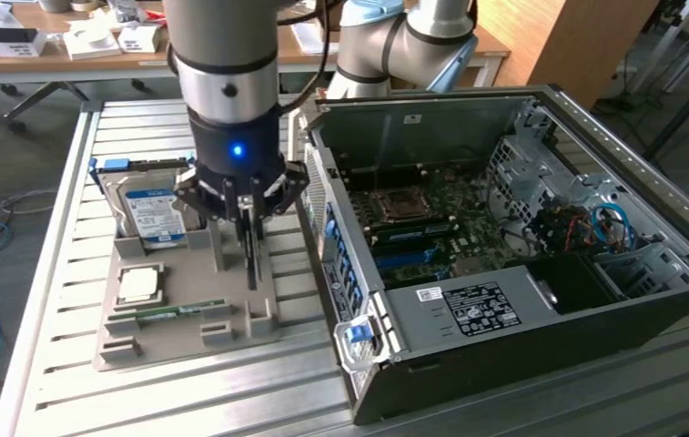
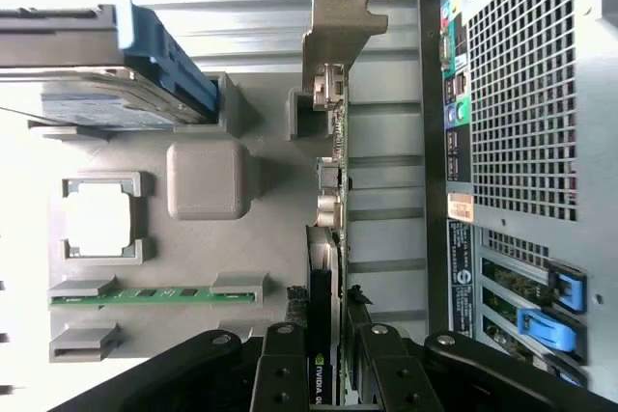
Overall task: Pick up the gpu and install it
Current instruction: 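Pick up the gpu and move the gpu toward the slot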
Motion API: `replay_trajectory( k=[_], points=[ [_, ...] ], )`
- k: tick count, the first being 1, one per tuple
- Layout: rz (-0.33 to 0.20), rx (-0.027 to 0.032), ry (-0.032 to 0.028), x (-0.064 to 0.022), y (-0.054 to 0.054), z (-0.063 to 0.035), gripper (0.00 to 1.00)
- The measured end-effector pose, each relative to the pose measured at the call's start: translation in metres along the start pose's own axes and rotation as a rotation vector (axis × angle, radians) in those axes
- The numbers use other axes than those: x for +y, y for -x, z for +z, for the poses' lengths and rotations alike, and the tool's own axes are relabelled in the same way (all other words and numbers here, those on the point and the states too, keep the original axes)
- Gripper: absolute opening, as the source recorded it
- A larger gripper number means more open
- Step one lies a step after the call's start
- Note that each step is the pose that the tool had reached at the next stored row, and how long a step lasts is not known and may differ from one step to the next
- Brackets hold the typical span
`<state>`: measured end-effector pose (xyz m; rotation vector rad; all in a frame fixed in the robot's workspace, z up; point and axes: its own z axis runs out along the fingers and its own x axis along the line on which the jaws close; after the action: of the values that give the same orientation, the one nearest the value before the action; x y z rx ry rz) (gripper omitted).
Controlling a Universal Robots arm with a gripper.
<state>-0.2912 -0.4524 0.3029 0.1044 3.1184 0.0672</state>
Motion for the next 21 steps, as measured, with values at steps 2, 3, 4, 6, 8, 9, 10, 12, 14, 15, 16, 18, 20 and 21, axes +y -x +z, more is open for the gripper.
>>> replay_trajectory(
  k=[2,3,4,6,8,9,10,12,14,15,16,18,20,21],
  points=[
    [0.0,0.0001,0.0007,0.0004,0.0,-0.009,0.26],
    [0.0,0.0,0.0011,0.0006,0.0,-0.0134,0.26],
    [0.0,0.0,0.0014,0.0008,0.0,-0.0179,0.26],
    [0.0,0.0,0.0018,0.0012,0.001,-0.0269,0.26],
    [0.0,0.0001,0.002,0.0016,0.001,-0.0361,0.26],
    [0.0,0.0002,0.0021,0.0018,0.001,-0.0408,0.26],
    [0.0,0.0002,0.0022,0.002,0.001,-0.0451,0.26],
    [0.0,0.0001,0.0025,0.0024,0.001,-0.0538,0.26],
    [0.0,0.0002,0.0027,0.0027,0.001,-0.0628,0.26],
    [0.0,0.0001,0.003,0.003,0.001,-0.0676,0.26],
    [0.0,0.0002,0.003,0.0032,0.001,-0.0721,0.26],
    [0.0,0.0003,0.0031,0.0036,0.002,-0.0811,0.26],
    [0.0,0.0002,0.0033,0.0039,0.002,-0.0899,0.26],
    [0.0,0.0002,0.0033,0.0041,0.002,-0.0946,0.26]
  ],
)
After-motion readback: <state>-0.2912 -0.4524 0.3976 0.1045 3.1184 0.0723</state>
